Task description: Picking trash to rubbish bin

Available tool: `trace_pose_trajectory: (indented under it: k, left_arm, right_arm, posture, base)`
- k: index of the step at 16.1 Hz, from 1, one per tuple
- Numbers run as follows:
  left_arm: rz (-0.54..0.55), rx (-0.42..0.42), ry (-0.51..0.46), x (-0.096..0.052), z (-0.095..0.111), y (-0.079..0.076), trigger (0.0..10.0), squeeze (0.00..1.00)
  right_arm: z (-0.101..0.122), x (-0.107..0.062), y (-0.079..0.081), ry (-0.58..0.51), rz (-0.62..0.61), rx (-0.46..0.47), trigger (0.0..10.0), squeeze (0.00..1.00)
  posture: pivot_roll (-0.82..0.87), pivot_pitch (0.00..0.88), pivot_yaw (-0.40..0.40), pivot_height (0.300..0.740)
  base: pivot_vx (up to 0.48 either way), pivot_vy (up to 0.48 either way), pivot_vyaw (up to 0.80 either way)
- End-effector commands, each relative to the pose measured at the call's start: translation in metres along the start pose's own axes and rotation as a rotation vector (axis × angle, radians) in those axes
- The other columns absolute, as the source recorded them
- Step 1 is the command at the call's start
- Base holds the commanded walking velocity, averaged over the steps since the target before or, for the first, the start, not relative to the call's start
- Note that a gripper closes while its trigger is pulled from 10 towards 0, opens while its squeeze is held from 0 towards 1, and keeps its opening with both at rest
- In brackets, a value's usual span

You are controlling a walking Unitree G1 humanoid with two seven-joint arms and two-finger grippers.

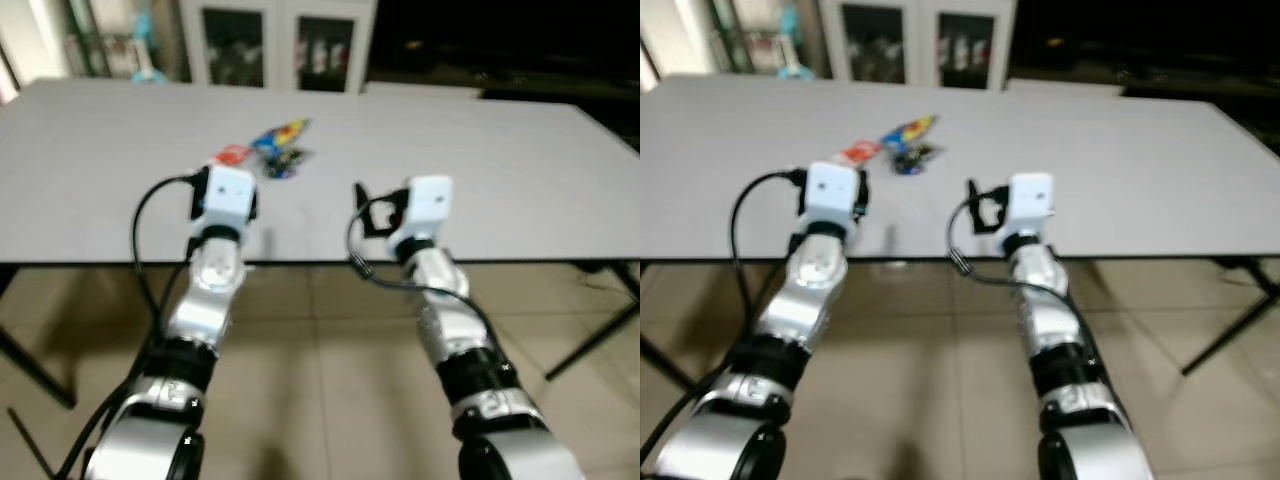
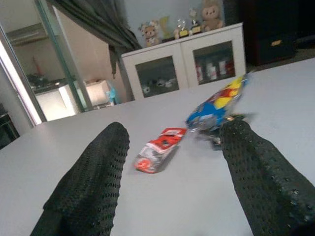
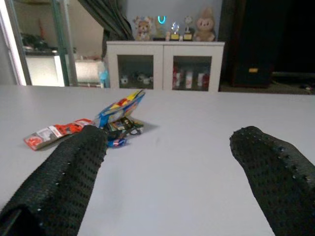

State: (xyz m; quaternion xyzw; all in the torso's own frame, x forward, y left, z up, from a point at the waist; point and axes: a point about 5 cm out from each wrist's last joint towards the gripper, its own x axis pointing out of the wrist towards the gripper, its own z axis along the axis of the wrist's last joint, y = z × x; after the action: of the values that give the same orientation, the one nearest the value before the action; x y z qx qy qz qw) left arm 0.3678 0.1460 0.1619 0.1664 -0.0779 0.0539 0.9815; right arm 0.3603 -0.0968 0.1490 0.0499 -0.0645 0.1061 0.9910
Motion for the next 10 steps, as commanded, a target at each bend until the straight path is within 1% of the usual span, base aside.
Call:
trace_pose_trajectory:
  k: [1, 10]
  left_arm:
    - [0.002, -0.002, -0.006, 0.0024, 0.0036, 0.0016, 10.0, 0.0]
    - [-0.003, 0.001, 0.0, 0.002, 0.0027, 0.0015, 10.0, 0.0]
  right_arm:
    - [0.0022, 0.0017, 0.0011, -0.001, 0.004, 0.009, 10.0, 0.0]
    - [0.0015, 0.0009, 0.0022, 0.002, 0.007, 0.012, 10.0, 0.0]
  posture:
    - [-0.03, 0.027, -0.089, 0.74]
    - [-0.03, 0.029, -0.087, 0.74]
  base:
    - [0.382, 0.0, 0.0]
    - [0.381, 0.0, 0.0]
